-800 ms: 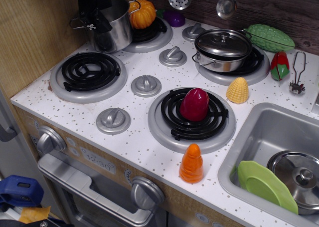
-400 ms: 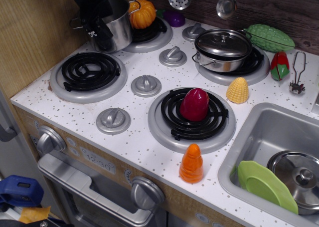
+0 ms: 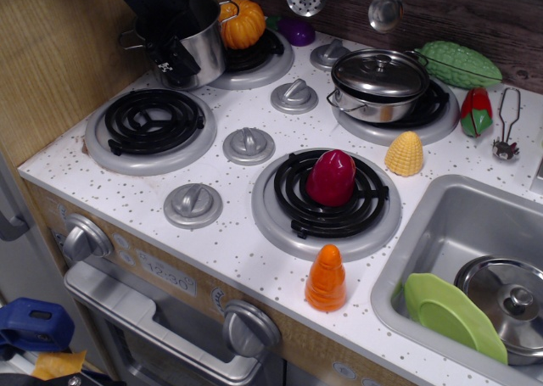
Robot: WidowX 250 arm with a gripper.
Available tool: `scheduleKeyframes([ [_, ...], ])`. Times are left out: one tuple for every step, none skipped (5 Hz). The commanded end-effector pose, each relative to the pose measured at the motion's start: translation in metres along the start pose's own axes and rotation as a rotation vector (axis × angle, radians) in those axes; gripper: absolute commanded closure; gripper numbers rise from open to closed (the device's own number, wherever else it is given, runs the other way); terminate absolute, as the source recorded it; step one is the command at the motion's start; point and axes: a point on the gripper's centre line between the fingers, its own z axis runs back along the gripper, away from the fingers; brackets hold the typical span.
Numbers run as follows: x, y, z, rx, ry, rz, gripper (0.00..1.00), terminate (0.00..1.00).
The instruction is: Put pot on stove which is near stove
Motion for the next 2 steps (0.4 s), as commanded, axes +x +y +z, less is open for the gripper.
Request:
scheduleKeyframes([
  [-0.0042, 0.0138, 0.0112, 0.049, -0.009, 0.009, 1.0, 0.0],
  [-0.0032, 0.0124, 0.0121, 0.054, -0.007, 0.011, 1.0, 0.0],
])
